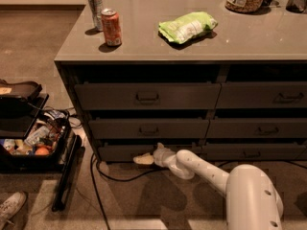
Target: Open bottom drawer
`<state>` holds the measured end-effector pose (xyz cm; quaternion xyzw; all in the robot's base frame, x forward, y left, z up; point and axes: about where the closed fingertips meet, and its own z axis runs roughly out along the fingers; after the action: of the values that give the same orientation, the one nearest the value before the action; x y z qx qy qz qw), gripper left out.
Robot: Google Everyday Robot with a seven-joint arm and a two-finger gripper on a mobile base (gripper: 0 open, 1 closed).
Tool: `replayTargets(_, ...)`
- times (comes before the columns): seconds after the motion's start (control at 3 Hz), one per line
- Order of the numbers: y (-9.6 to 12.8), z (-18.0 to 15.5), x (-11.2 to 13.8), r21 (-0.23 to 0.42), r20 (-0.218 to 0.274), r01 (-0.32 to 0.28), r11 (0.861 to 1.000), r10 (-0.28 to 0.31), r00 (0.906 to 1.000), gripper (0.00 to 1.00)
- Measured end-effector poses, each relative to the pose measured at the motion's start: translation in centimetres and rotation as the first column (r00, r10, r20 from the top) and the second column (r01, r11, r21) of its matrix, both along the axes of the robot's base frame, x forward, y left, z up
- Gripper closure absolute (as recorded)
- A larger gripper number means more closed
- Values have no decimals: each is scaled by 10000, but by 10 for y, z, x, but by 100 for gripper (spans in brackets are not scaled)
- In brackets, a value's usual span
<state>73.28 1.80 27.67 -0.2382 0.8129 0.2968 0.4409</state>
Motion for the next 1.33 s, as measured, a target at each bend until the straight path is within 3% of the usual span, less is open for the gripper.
replayTargets(1.0,17,-11,48,-599,237,-41,9982,56,9997,0)
replayTargets(1.33,18,-39,40,-1018,-482,-320,9943,272,9985,0)
